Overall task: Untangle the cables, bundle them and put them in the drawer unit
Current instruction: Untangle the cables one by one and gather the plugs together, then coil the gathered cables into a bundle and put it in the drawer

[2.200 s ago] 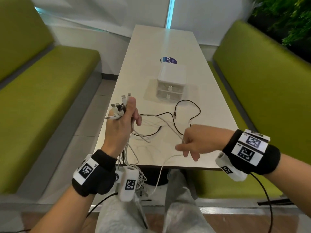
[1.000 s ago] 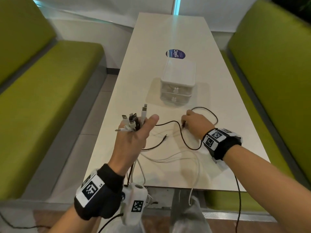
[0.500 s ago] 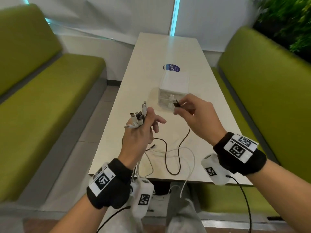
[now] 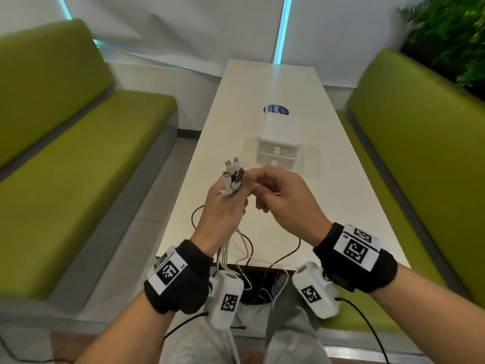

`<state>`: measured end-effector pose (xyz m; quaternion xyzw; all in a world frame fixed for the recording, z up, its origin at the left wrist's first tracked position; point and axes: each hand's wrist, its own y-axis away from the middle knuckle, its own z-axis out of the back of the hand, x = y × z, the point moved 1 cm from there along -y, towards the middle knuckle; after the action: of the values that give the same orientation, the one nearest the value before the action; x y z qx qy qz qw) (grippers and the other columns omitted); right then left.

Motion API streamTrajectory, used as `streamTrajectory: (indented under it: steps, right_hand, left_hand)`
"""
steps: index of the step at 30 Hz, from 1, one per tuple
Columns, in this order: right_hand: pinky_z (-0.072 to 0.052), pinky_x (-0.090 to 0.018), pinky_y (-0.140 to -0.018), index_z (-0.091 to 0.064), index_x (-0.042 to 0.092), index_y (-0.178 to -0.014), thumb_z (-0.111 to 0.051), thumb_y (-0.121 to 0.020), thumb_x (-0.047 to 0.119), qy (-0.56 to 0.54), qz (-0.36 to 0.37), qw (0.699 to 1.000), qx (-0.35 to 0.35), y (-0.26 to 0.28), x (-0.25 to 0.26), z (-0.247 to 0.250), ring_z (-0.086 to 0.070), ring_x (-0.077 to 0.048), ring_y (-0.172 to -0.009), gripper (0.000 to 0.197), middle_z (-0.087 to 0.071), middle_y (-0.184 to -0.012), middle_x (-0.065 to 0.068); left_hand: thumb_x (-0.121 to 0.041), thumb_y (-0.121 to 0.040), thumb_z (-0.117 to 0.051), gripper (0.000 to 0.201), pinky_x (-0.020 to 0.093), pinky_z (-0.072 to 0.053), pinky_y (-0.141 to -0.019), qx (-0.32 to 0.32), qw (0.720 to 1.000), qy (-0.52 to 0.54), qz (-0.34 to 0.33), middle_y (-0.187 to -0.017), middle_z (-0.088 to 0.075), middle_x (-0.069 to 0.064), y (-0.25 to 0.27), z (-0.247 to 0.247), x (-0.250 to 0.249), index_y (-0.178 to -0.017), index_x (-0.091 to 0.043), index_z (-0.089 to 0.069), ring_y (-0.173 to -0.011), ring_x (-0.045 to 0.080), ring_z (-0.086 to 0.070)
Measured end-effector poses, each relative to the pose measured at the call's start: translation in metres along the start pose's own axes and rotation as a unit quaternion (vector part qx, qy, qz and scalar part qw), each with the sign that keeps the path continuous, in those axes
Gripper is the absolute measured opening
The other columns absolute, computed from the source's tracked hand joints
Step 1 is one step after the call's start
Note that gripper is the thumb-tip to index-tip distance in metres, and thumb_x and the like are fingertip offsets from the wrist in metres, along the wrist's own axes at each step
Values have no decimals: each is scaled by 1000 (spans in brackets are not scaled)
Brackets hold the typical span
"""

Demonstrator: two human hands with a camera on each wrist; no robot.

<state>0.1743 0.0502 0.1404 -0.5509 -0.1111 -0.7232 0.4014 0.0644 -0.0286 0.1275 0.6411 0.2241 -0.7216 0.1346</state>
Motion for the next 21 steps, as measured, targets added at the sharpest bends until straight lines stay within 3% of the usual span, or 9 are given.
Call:
streamTrajectory:
  steps: [4,6,8,10,12,15,17,19,21]
  right_hand:
    - [-51,-32,-59,-69,12,-109,-55,-95,3,-43,7,999,-3,2,-1,-8,-61,-23,-63,22,-67,-77,3]
    - [-52,-35,-59,-71,12,-109,-58,-93,2,-61,2,998,-4,1,1,-10,-61,-24,-63,23,-68,-77,1]
    - [-51,-34,-58,-71,10,-102,-61,-90,1,-76,-8,997,1,-3,2,-14,-60,-21,-63,18,-68,-77,1]
    - [-49,-32,-58,-60,8,-94,-64,-81,-1,-99,-34,995,6,-6,2,-22,-60,-19,-64,16,-65,-83,0]
    - [-46,-29,-60,-45,12,-92,-62,-73,1,-128,-73,989,29,-9,1,-33,-58,-17,-66,28,-61,-96,-6]
    - [-45,-27,-63,-40,14,-92,-64,-78,-4,-118,-91,986,69,-19,-1,-50,-58,-14,-69,33,-61,-110,-12]
    - [-46,-27,-63,-47,10,-91,-65,-85,-2,-118,-93,986,78,-30,-2,-61,-59,-16,-69,22,-66,-100,-12]
    - [-48,-26,-63,-58,3,-89,-63,-89,-1,-116,-87,986,77,-41,-5,-71,-60,-17,-67,6,-68,-84,-11]
    - [-49,-25,-63,-64,-2,-89,-61,-91,0,-103,-70,990,66,-49,-7,-81,-61,-17,-67,5,-68,-79,-13]
  left_hand:
    - [-55,-88,-48,43,23,-41,-51,-2,1000,-8,-7,-50,-54,-10,1,4,-3,-83,-15,-59,-53,10,-46]
    - [-49,-93,-51,35,24,-42,-52,-16,1000,-3,-6,-51,-54,-11,1,7,-3,-84,-17,-62,-55,10,-46]
    - [-40,-96,-54,32,22,-42,-51,-30,999,13,-13,-56,-54,-9,-2,11,-1,-92,-10,-63,-55,8,-48]
    - [-36,-97,-55,32,23,-46,-54,-47,998,29,-21,-66,-60,-3,-5,16,1,-99,-6,-65,-56,6,-53]
    - [-36,-97,-55,30,23,-45,-56,-75,997,21,-20,-62,-58,-12,-9,25,2,-98,-11,-70,-54,2,-51]
    - [-37,-97,-54,32,14,-40,-51,-104,995,12,-6,-52,-55,-20,-13,42,5,-94,-12,-72,-51,1,-53]
    - [-38,-98,-53,35,16,-43,-46,-117,993,21,-2,-50,-58,-15,-15,55,6,-92,-9,-71,-47,4,-57]
    - [-34,-100,-49,38,12,-38,-42,-121,992,35,-5,-41,-51,-13,-16,67,9,-92,-3,-69,-38,4,-50]
    - [-31,-100,-47,39,8,-34,-42,-117,992,48,-6,-37,-46,-16,-17,77,12,-96,1,-67,-35,2,-47]
